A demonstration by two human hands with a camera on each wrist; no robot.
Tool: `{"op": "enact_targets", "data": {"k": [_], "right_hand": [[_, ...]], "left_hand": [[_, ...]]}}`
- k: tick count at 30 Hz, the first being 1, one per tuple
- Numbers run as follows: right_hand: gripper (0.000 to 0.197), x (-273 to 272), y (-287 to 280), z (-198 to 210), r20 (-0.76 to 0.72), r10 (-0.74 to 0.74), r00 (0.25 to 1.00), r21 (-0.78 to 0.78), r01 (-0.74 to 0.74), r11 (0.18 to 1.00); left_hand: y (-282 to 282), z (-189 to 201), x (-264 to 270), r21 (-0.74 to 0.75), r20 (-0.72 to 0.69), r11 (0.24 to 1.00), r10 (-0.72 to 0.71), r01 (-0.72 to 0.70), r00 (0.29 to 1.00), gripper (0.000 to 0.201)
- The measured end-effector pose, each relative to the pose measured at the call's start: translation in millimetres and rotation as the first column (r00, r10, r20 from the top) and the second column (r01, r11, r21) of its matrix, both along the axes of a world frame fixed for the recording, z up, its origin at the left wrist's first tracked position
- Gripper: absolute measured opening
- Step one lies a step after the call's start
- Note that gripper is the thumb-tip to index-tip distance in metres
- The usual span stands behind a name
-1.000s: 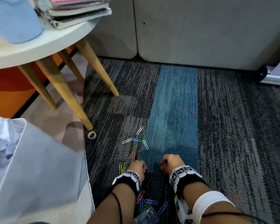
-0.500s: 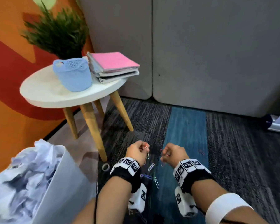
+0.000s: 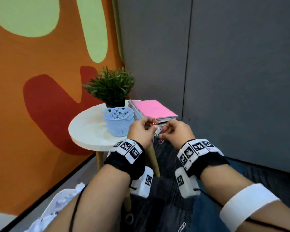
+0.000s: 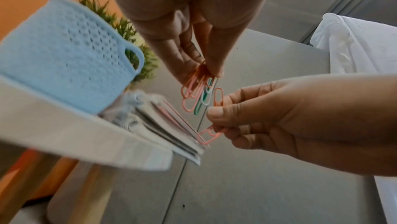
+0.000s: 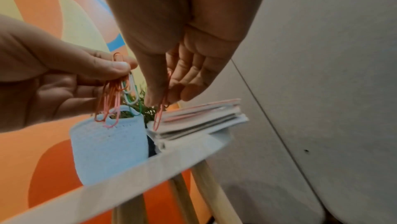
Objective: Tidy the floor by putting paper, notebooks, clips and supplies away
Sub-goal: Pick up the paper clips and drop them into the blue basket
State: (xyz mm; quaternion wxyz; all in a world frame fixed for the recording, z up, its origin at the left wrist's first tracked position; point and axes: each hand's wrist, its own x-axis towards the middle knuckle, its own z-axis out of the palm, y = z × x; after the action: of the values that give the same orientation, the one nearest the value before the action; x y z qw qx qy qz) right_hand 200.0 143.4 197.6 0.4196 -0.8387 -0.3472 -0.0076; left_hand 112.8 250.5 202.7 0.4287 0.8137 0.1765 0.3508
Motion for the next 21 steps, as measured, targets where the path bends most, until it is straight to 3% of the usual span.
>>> {"op": "enact_targets", "data": {"k": [7,13,21], "right_hand": [[0.02,-10.1,74.8,61.6,0.049,0.057,0.997,0.138,-0.063,0.988],[0.026,-18.0,124.5,73.0,0.086,0.064,0.994,0.239,-0.083,0.967],[0.008,-18.7,149.3,58.5,0.168,0.07,0.983,-0.053,-0.062,0.997]], "left_hand": [[70.2,52.7,-9.9,0.066,0.116,0.995,0.072,-0.08,0.991,0.014],[112.9,59.1,-14.7,0.086,0.159,0.985,0.133,-0.148,0.978,0.02],[141.7,36.4,-12.3,0.103,-0.014,0.979,0.181,-0.178,0.983,0.018]]}}
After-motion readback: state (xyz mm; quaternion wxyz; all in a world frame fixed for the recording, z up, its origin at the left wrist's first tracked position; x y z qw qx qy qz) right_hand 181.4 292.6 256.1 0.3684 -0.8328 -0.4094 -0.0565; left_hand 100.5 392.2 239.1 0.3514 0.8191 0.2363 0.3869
